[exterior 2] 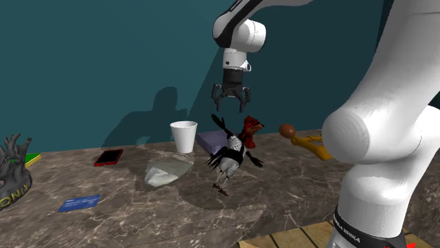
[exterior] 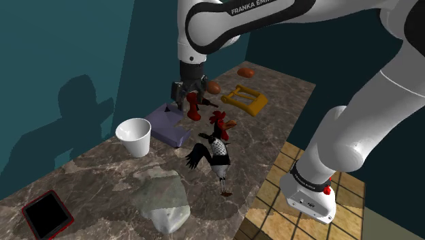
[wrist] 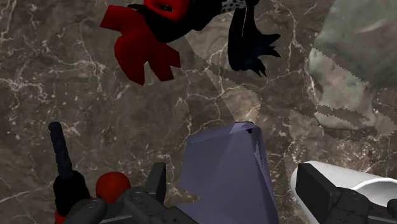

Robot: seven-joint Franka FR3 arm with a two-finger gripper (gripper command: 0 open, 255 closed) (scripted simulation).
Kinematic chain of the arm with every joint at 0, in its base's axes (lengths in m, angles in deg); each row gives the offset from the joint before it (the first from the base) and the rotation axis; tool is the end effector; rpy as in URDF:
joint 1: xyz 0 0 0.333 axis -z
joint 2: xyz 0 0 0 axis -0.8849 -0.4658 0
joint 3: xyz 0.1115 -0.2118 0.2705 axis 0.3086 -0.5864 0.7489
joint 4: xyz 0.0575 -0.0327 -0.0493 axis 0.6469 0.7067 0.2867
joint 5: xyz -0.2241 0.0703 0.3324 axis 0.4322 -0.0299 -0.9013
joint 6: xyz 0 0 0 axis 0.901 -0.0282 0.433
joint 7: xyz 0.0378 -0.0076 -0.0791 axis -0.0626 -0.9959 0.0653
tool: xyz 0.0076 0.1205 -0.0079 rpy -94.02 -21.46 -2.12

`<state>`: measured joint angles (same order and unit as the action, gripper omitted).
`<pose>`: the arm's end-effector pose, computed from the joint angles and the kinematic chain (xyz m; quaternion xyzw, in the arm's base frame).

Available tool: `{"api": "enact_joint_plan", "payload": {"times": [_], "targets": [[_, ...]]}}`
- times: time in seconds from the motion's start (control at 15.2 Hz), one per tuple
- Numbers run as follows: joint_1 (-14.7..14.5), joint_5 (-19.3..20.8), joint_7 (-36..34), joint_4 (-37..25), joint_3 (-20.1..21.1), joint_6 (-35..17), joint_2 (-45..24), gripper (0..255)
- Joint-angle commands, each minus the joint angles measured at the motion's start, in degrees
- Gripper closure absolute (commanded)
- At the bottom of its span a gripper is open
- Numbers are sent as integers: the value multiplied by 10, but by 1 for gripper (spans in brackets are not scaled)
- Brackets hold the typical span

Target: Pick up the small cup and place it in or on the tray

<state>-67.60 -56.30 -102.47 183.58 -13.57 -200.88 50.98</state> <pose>0.4745 0.1659 0.4796 -0.9976 0.0309 0.0319 0.0524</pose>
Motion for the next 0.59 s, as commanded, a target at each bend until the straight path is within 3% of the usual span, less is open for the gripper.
{"api": "enact_joint_plan", "payload": {"times": [0.0, 0.53], "targets": [[-5, -5, -12, -24, 7, -21, -39, 0], [-29, -7, -64, -146, 30, -79, -196, 0]]}}
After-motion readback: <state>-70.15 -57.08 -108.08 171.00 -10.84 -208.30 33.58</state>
